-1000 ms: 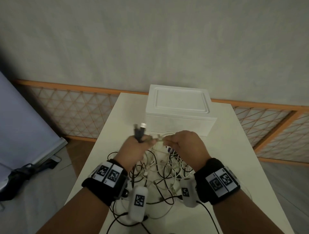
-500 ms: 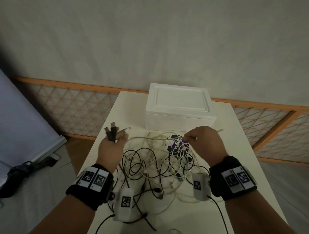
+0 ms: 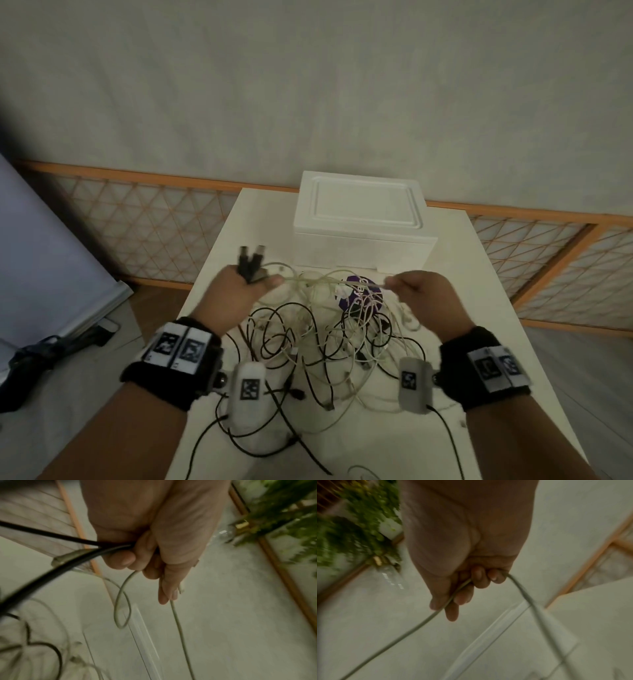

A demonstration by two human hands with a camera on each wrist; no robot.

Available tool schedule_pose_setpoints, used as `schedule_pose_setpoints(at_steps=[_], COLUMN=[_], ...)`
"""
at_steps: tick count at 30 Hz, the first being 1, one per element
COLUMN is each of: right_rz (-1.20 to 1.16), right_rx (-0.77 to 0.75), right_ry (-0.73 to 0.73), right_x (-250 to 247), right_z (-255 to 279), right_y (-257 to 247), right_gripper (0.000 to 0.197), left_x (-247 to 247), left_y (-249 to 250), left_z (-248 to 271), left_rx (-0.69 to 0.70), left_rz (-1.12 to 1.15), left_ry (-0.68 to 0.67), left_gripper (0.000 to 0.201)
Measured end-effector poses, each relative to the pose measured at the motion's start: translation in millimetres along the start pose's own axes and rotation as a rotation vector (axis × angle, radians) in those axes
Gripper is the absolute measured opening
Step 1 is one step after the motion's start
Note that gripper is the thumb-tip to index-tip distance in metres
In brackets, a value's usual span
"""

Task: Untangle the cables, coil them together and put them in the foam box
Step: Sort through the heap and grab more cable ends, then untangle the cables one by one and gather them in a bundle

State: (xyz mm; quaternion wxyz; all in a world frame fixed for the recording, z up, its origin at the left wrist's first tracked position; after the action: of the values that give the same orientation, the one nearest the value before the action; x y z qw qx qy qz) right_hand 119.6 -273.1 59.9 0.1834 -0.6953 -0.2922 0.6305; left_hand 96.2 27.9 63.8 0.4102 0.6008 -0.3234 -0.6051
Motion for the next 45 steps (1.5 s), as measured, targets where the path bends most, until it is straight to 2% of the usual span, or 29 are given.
schedule_pose_setpoints(at_steps=[2, 4, 7, 9, 11, 13, 14, 15, 16, 18, 19, 20, 22, 23, 25, 28, 30, 32, 34, 37, 41, 45], right_rz=[0.107, 0.209, 0.240, 0.305, 0.569, 0.810, 0.852, 0.823, 0.733, 0.413, 0.212, 0.026, -0.220, -0.293, -0.408, -0.437, -0.389, -0.299, -0.228, -0.177, -0.460, -0.537], right_rx=[0.054, 0.069, 0.091, 0.196, 0.371, 0.539, 0.569, 0.551, 0.469, 0.186, 0.049, -0.034, -0.115, -0.102, -0.038, -0.035, -0.083, -0.105, -0.103, -0.095, -0.010, -0.010], right_ry=[-0.013, -0.058, 0.072, 0.062, -0.034, -0.081, -0.080, -0.069, -0.048, -0.047, -0.100, -0.216, -0.459, -0.487, -0.443, -0.618, -0.647, -0.581, -0.522, -0.541, -0.664, -0.794], right_x=[-11, -8, 1, 5, -2, -14, -19, -18, -14, 2, 15, 29, 65, 79, 88, 78, 67, 61, 62, 66, 64, 51], right_z=[3, 7, 7, 6, 11, 21, 24, 22, 18, 11, 10, 12, 22, 24, 22, 28, 36, 38, 39, 42, 52, 64], right_y=[25, 33, 38, 47, 59, 70, 71, 68, 57, 14, -18, -49, -96, -104, -97, -70, -51, -29, -11, -2, -7, -8], right_gripper=[0.024, 0.025, 0.021, 0.017, 0.015, 0.018, 0.022, 0.026, 0.031, 0.052, 0.064, 0.072, 0.080, 0.071, 0.040, 0.003, 0.017, 0.024, 0.023, 0.020, 0.017, 0.025], left_x=[-16, -14, -1, 2, -2, -10, -13, -13, -9, 9, 21, 33, 51, 55, 52, 31, 15, 0, -11, -13, -17, -23], left_y=[-20, -31, -34, -32, -33, -36, -36, -34, -29, -13, -2, 8, 27, 35, 42, 32, 17, 5, -2, -4, -11, -19], left_z=[-3, -1, 3, 5, 5, 3, 2, 1, 2, 5, 8, 10, 14, 15, 16, 15, 16, 18, 19, 22, 23, 25], left_rx=[-0.058, -0.072, -0.106, -0.120, -0.139, -0.164, -0.180, -0.199, -0.215, -0.215, -0.197, -0.170, -0.130, -0.125, -0.152, -0.214, -0.243, -0.227, -0.187, -0.161, -0.168, -0.193], left_rz=[0.060, 0.032, 0.036, 0.089, 0.196, 0.329, 0.404, 0.486, 0.574, 0.718, 0.771, 0.825, 0.922, 0.968, 1.100, 1.271, 1.333, 1.378, 1.371, 1.289, 1.274, 1.288], left_ry=[0.076, 0.075, 0.123, 0.127, 0.134, 0.166, 0.177, 0.176, 0.157, 0.073, 0.022, -0.023, -0.079, -0.095, -0.126, -0.074, 0.005, 0.039, 0.048, 0.067, 0.152, 0.248], left_gripper=[0.051, 0.052, 0.046, 0.032, 0.024, 0.026, 0.029, 0.033, 0.035, 0.036, 0.037, 0.039, 0.044, 0.045, 0.049, 0.056, 0.058, 0.059, 0.060, 0.062, 0.063, 0.063])
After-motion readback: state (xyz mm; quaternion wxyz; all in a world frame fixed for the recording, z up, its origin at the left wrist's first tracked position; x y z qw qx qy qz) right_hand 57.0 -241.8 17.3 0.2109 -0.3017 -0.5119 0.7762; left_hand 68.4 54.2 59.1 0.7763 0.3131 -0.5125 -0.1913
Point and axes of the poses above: each hand's wrist, its own z-axis away from the middle knuckle, its own x-axis out of the palm, y = z × x, the point moved 3 cm from there along -z, towards the middle knuckle, and after that the axes turned 1 degree about y, right-handed, at the moved point
